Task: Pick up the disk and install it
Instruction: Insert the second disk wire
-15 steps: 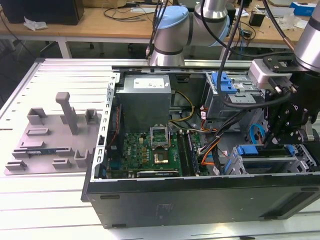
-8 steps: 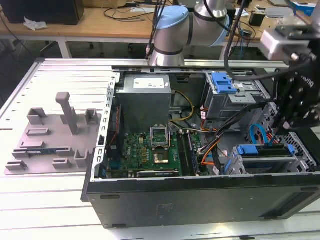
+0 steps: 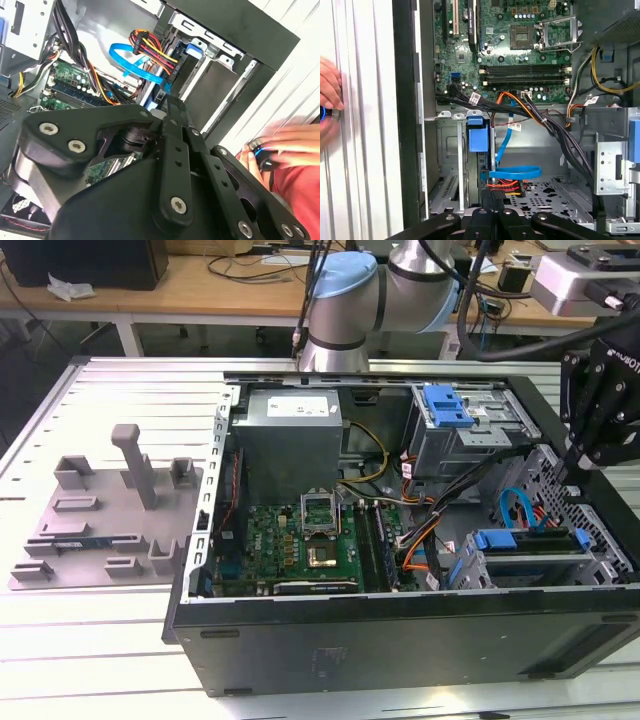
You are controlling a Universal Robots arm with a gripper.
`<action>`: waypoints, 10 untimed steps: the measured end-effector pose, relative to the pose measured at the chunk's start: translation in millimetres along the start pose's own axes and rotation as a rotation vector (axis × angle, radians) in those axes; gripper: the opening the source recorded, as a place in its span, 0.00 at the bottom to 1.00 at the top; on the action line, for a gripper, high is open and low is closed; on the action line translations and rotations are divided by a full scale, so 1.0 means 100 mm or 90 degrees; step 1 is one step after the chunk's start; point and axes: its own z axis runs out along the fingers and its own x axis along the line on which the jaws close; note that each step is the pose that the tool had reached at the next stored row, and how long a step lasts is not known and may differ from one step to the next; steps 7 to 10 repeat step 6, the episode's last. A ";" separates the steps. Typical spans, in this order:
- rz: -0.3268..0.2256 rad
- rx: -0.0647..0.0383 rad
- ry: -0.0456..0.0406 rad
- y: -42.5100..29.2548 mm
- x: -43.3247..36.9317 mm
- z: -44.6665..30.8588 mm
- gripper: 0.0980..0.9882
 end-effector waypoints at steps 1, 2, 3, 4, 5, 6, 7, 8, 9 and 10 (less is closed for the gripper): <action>0.000 0.000 0.0000 0.000 0.000 0.000 0.01; 0.000 0.000 0.0001 0.000 0.000 0.001 0.01; 0.000 0.000 0.0001 0.000 0.000 0.001 0.01; 0.000 0.000 0.0002 0.000 0.000 0.001 0.01; 0.000 0.000 0.0003 0.000 0.000 0.000 0.01; 0.000 0.000 0.0003 0.000 0.000 0.001 0.01; 0.000 0.000 0.0003 0.000 0.000 0.001 0.01; 0.000 0.000 0.0003 0.000 0.000 0.001 0.01; 0.000 0.000 0.0003 0.000 0.000 0.001 0.01; 0.000 0.000 0.0003 0.000 0.000 0.001 0.01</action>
